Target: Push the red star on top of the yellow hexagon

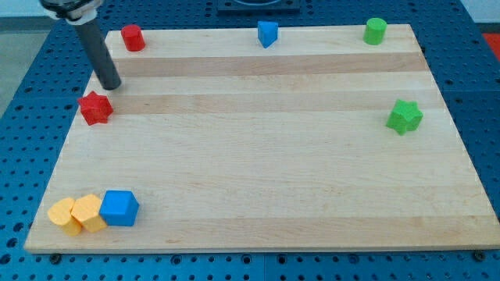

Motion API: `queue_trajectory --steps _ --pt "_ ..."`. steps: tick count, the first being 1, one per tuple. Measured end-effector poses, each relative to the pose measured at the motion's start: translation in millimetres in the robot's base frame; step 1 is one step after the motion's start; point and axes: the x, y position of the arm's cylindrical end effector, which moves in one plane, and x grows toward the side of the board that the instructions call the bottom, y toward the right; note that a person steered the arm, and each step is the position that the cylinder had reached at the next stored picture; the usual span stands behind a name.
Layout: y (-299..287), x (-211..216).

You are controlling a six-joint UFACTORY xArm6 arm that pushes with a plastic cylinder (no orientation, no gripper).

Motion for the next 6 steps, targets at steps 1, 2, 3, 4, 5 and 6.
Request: queue_trajectory --steps 1,2,3,4,5,6 --pt "-11.8 7.6" --pt "-12.5 22.8" --pt "-12.5 42.8" --pt "-12.5 61.3" --pt "-12.5 67.9" --pt "-12.5 56.2"
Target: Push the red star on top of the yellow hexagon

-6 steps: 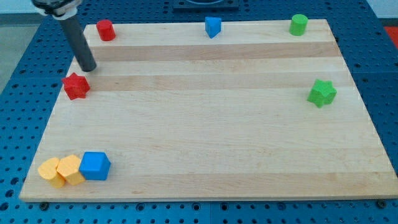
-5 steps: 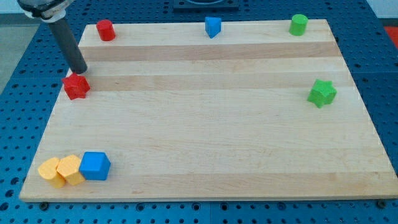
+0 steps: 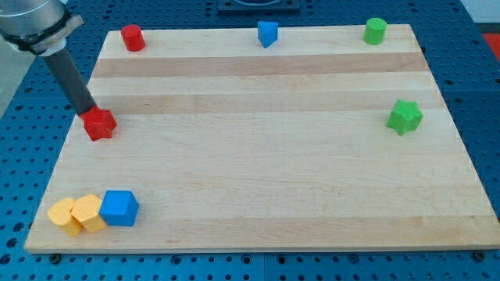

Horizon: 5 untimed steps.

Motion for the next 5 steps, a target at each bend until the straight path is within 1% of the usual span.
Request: queue_trajectory --steps 1,3,5 --pt "15.6 -12.1" --pt "18.4 24.0" --pt "37.0 61.7"
